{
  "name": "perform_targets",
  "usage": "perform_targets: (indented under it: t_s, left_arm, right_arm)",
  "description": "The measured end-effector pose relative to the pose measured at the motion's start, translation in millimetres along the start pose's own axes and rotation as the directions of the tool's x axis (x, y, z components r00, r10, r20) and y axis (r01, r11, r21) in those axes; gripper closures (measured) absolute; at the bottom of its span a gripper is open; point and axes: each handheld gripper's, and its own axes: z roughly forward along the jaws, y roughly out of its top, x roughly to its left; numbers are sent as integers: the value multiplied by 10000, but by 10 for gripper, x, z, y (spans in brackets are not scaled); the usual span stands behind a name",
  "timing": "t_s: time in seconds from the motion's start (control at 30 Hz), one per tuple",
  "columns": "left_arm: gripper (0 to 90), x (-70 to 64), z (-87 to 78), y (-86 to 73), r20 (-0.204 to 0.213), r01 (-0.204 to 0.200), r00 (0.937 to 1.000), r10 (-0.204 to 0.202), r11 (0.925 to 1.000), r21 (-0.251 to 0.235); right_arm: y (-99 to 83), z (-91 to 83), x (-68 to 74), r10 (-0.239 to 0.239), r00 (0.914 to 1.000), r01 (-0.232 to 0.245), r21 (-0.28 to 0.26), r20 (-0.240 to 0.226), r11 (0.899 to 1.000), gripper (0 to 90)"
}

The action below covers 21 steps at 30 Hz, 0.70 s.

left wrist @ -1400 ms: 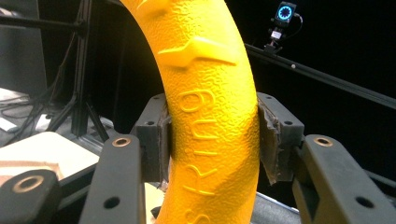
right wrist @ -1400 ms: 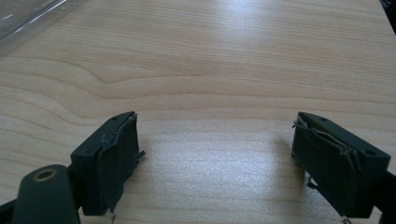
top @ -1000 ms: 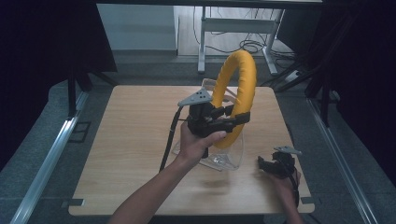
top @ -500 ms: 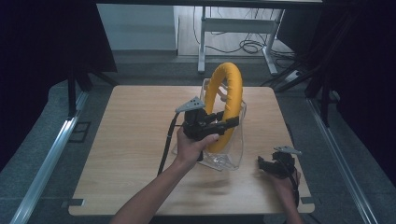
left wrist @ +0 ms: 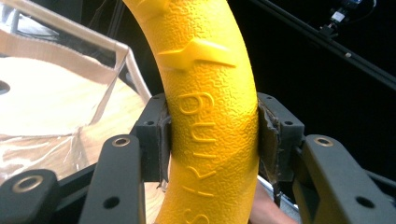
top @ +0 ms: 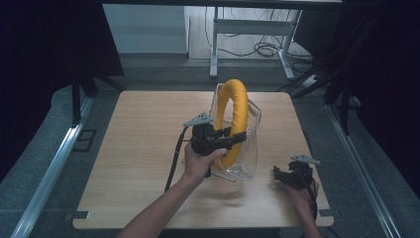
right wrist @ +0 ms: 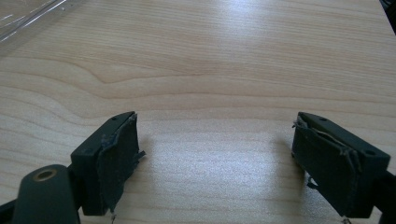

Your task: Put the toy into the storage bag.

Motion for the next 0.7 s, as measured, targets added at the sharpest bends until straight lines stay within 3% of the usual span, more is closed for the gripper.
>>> perform_targets:
  t_s: [0.23, 0.53, 0.7]
  left_arm:
    - [512, 30, -8, -100, -45, 6, 10000, -6, 10000, 23]
    - [496, 10, 9, -95, -325, -179, 9993, 184, 9997, 140]
    - [381, 14, -40, -49, -384, -25, 9993, 26, 10000, 25]
  right_arm:
    - [0, -2, 0, -5, 10000, 5, 9, 7, 10000, 151]
    - [0, -2, 0, -9, 10000, 9, 11, 8, 10000, 151]
    - [-1, -2, 0, -7, 10000, 7, 11, 5, 10000, 151]
